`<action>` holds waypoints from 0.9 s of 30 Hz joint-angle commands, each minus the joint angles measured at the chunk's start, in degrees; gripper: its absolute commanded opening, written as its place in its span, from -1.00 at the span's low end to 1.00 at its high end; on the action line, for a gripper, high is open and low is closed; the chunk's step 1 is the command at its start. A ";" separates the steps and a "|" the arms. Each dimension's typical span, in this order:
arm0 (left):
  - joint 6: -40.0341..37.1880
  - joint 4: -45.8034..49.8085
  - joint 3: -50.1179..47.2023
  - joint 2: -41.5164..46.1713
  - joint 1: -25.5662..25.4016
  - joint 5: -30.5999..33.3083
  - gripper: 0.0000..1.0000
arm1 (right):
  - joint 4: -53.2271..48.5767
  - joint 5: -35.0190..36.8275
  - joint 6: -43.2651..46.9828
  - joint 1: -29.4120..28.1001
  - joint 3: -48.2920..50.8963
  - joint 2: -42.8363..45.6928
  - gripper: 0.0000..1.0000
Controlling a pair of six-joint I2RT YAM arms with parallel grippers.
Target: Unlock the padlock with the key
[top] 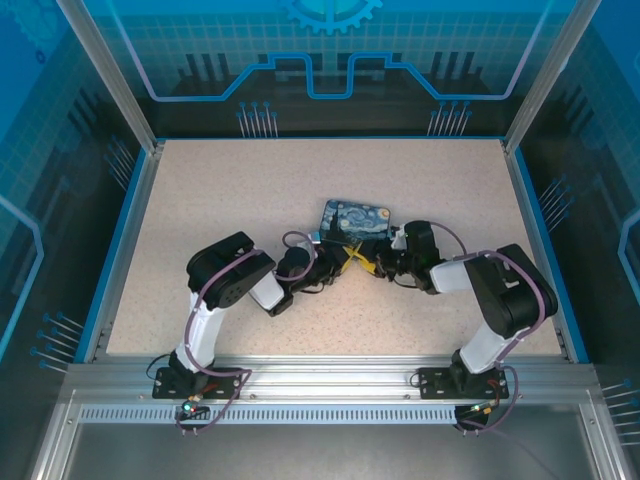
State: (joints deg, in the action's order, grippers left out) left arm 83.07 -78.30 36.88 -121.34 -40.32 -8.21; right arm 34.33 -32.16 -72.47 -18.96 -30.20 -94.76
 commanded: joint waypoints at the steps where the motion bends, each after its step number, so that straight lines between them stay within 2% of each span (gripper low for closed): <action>1: -1.55 -1.88 -0.93 -1.15 -0.89 -4.00 -1.00 | -1.06 -3.11 4.75 -0.07 0.87 4.04 0.12; 2: -1.46 -1.85 -1.02 -1.23 -0.74 -4.01 -1.00 | -3.04 -3.27 6.31 0.10 1.21 5.32 0.27; 4: -1.46 -1.91 -1.02 -1.36 -0.44 -4.22 -1.00 | -8.23 -2.92 9.86 0.40 1.69 7.81 0.43; 10: -0.71 -1.93 -1.02 -1.79 -0.05 -4.65 -1.00 | -26.53 -0.48 22.51 0.86 -1.24 13.02 0.48; 17: 0.58 -1.88 -1.02 -1.97 0.12 -5.16 -1.00 | -45.15 9.20 39.95 -1.63 -8.60 16.07 0.34; 20: 1.59 -1.85 -0.94 -2.15 0.20 -5.63 -1.00 | -50.05 15.27 46.86 -4.82 -11.62 16.88 0.17; 23: 2.40 -1.85 -0.86 -2.21 0.31 -5.94 -1.00 | -52.61 20.43 51.72 -8.09 -13.69 16.83 -0.02; 27: 3.80 -1.85 -0.94 -2.23 0.41 -6.06 -1.00 | -53.27 26.29 54.57 -12.06 -15.13 15.61 -0.05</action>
State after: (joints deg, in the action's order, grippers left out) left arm 84.95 -79.61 36.58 -121.99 -40.23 -12.51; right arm -14.31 -12.84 -24.10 -28.84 -43.68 -78.72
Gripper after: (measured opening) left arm 0.102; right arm 0.475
